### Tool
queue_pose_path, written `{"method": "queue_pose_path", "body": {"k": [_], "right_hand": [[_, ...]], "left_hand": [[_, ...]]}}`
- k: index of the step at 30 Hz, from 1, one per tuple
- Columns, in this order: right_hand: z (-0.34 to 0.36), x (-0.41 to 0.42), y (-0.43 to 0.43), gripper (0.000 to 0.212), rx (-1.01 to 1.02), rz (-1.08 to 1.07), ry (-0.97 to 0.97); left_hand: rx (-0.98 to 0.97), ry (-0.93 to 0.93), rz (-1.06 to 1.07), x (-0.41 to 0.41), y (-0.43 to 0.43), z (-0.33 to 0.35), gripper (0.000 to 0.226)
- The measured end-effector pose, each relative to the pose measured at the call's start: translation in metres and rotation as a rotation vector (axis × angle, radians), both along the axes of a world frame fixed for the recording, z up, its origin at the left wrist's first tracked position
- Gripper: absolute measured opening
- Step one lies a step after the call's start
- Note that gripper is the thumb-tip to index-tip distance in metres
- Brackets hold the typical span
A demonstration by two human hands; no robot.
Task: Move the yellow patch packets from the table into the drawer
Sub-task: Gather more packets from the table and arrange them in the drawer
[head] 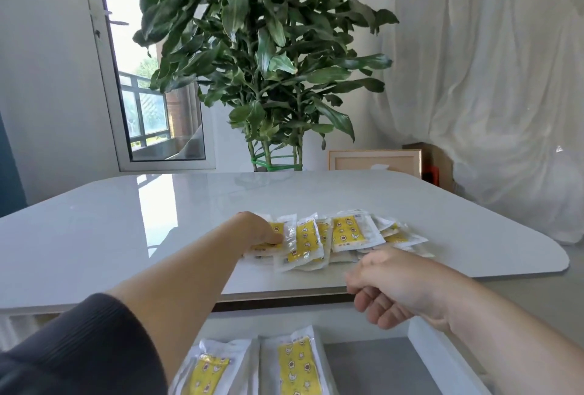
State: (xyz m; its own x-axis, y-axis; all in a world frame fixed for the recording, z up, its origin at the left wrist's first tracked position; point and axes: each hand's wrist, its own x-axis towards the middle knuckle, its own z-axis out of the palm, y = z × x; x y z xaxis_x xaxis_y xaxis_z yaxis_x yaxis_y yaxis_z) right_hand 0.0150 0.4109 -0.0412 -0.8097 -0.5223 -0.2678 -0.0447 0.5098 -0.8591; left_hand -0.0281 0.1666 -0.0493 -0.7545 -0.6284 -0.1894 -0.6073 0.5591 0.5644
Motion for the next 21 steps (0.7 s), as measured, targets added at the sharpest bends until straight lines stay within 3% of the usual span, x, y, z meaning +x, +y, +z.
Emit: {"method": "queue_pose_path", "body": {"k": [3,9,15,17,21], "right_hand": [[-0.002,0.000,-0.001,0.015,0.003,-0.007,-0.005],[0.001,0.002,0.001,0.012,0.028,-0.027,0.001],[0.003,0.001,-0.004,0.009,0.082,-0.068,0.064],[0.003,0.000,-0.014,0.009,0.099,-0.090,0.096],[0.004,-0.010,-0.055,0.011,0.117,-0.175,0.213]], "left_hand": [[0.012,0.063,0.020,0.006,-0.009,-0.004,0.052],[0.231,0.215,0.111,0.023,-0.027,-0.006,0.030],[-0.142,0.220,0.096,0.040,-0.030,0.001,0.013],[-0.015,0.298,0.110,0.043,-0.037,0.003,0.011],[0.480,0.511,0.171,0.059,-0.045,0.018,0.015]]}}
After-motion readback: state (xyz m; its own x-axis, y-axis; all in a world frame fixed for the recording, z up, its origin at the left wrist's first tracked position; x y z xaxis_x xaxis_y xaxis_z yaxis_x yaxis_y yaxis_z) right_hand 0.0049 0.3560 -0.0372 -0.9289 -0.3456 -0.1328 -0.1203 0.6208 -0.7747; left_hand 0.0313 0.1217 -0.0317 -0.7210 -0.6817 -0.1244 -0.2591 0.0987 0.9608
